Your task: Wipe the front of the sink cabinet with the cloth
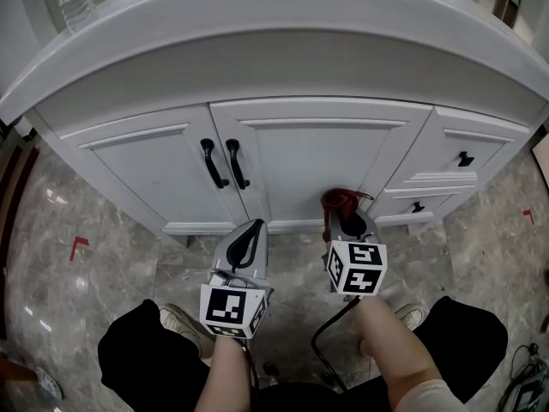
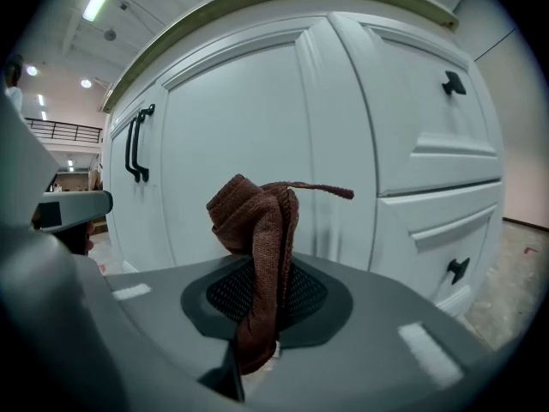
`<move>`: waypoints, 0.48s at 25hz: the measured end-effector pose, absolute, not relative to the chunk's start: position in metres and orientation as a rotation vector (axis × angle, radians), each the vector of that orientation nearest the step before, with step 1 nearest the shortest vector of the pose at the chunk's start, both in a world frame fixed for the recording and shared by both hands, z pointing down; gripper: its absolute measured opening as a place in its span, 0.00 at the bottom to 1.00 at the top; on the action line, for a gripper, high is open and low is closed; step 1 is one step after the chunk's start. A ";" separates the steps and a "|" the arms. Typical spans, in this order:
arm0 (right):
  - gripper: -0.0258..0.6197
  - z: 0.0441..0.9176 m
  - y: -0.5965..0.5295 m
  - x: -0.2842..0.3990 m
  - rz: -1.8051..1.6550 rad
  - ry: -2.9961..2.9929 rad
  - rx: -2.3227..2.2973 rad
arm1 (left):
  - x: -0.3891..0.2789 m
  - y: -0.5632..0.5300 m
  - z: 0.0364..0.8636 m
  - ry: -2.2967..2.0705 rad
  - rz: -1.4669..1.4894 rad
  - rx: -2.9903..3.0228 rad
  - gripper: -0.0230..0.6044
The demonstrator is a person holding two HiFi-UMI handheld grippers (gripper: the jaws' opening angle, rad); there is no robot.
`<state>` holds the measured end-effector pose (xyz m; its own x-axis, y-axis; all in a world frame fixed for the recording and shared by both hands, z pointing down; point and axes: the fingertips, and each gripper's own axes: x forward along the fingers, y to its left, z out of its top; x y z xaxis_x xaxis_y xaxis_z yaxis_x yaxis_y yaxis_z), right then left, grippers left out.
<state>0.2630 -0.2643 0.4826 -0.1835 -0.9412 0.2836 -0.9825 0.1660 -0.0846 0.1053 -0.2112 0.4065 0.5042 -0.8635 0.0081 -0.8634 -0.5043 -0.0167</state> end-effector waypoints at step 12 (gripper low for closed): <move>0.17 0.483 -0.250 0.349 0.349 -2.117 2.034 | 0.141 -0.201 0.408 1.508 -0.034 -2.750 0.04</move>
